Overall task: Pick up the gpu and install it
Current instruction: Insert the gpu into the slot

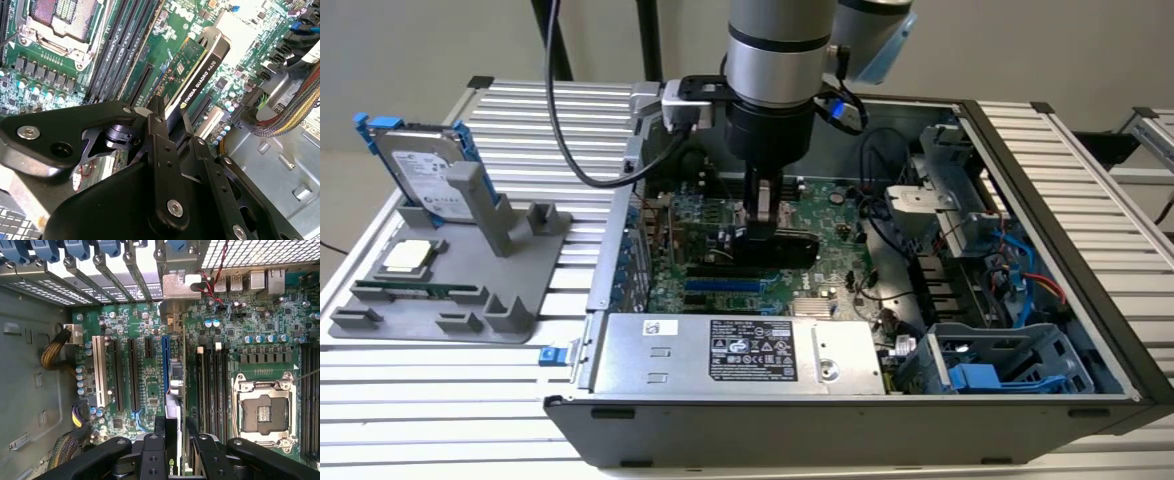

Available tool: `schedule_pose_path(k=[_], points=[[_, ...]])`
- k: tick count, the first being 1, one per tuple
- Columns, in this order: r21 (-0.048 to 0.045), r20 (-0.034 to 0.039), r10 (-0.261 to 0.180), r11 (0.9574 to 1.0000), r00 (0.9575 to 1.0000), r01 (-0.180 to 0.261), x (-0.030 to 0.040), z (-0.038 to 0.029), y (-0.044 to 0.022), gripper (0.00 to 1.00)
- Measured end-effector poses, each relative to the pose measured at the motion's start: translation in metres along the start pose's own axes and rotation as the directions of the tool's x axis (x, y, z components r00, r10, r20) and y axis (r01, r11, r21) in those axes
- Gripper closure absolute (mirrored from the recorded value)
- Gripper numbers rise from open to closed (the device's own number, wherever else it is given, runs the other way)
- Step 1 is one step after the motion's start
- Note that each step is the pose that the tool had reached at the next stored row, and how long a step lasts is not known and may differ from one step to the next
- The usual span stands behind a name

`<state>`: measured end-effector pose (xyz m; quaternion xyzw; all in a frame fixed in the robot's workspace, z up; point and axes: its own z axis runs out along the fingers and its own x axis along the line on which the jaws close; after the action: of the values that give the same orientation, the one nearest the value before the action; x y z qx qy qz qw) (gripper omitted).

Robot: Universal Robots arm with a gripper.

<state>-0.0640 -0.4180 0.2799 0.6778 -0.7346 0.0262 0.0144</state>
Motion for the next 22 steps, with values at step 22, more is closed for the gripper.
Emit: schedule_pose_path(k=[22], points=[[0.0, -0.0005, -0.001, 1.0, 1.0, 0.001, -0.0004, 0.0067, 0.0001, 1.0]])
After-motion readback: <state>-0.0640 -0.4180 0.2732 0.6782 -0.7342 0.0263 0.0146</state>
